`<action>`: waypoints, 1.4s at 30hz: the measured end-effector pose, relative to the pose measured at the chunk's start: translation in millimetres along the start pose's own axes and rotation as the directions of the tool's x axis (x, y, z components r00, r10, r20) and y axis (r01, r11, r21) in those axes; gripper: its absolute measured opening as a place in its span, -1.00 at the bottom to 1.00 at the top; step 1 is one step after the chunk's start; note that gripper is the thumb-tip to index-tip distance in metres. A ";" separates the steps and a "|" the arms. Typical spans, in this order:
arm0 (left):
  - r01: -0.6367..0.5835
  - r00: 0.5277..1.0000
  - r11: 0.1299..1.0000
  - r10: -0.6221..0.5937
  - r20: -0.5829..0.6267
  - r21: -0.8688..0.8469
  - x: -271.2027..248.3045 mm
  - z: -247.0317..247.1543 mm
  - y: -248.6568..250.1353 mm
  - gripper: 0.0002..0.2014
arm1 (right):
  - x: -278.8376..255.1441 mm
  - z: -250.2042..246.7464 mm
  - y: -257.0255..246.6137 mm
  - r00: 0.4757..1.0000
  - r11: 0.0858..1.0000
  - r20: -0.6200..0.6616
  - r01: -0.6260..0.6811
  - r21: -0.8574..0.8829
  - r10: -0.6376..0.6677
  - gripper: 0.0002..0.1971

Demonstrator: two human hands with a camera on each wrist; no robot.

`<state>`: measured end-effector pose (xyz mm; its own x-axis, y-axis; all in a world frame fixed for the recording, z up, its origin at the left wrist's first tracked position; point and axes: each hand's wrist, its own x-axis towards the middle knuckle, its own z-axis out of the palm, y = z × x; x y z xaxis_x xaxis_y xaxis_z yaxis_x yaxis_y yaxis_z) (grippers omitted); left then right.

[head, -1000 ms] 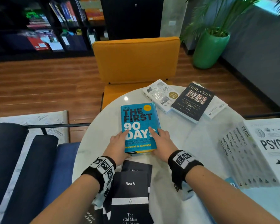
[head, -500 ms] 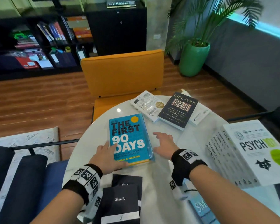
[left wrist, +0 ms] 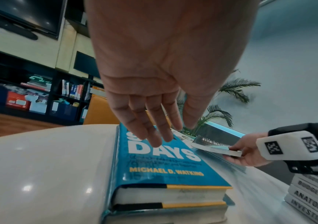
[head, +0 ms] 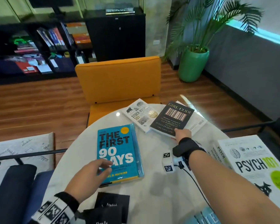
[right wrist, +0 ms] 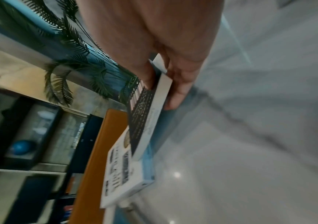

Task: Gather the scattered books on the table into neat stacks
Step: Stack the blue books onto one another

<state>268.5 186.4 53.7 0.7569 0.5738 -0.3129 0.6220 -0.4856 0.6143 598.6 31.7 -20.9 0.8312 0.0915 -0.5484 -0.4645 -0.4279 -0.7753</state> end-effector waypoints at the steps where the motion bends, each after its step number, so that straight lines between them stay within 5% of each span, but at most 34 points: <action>1: 0.005 1.000 1.000 -0.006 -0.011 -0.020 2.2 -0.7 2.4 -0.90 | -4.2 0.3 -3.4 1.000 0.995 0.020 0.021 0.093 -0.023 -0.64; 5: 0.051 0.998 0.994 -0.055 -0.034 -0.094 12.8 -4.8 14.9 -0.85 | -42.2 0.4 -25.6 0.987 0.920 0.017 0.142 0.364 -0.159 -0.70; 9: 0.074 0.995 0.975 -0.087 -0.054 -0.209 19.6 -8.8 30.2 -0.73 | -100.4 3.2 -25.7 0.946 0.884 0.179 0.172 0.435 -0.272 -0.73; 13: 0.061 0.996 0.948 -0.080 -0.049 -0.313 24.1 -11.4 39.8 -0.49 | -154.9 14.9 -9.6 0.859 0.919 0.419 0.133 0.370 -0.293 -0.70; 16: 0.091 0.994 0.967 -0.101 -0.032 -0.237 22.7 -13.3 37.4 -0.39 | -175.9 30.8 10.1 0.804 0.954 0.536 0.128 0.270 -0.259 -0.73; 20: 0.093 0.996 0.972 -0.094 0.006 -0.217 15.3 -7.9 14.7 -0.47 | -176.7 50.0 36.9 0.794 0.980 0.577 0.120 0.161 -0.192 -0.70; 23: 0.093 0.996 0.977 -0.093 0.009 -0.194 13.2 0.7 -4.5 -0.54 | -176.8 58.3 46.6 0.814 0.969 0.536 0.246 0.027 -0.221 -0.71; 30: 0.197 0.977 0.979 -0.201 -0.076 -0.047 11.6 20.9 -22.6 -0.43 | -170.3 76.0 62.0 0.826 0.771 0.461 0.513 -0.377 -0.324 -0.75; 35: 0.127 0.990 0.992 -0.125 -0.059 0.028 5.6 22.2 -35.0 -0.13 | -180.3 64.1 64.5 0.749 0.720 0.553 0.604 -0.343 -0.365 -0.22; 37: 0.072 0.997 0.991 -0.075 0.024 0.113 1.4 22.2 -39.8 0.06 | -185.2 60.5 64.9 0.700 0.607 0.625 0.675 -0.420 -0.345 -0.06; 39: 0.023 0.999 0.984 -0.031 0.044 0.177 -0.3 23.3 -44.0 0.10 | -188.7 60.5 64.4 0.654 0.475 0.660 0.743 -0.471 -0.369 -0.12; 42: 0.017 1.000 0.989 -0.017 -0.004 0.145 2.5 22.8 -47.1 0.03 | -189.2 64.6 59.7 0.620 0.404 0.669 0.781 -0.477 -0.410 -0.27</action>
<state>245.7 195.7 7.5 0.7454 0.5847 -0.3202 0.6575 -0.5659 0.4974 393.9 47.0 16.3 0.5016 0.8334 -0.2321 0.6069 -0.5301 -0.5922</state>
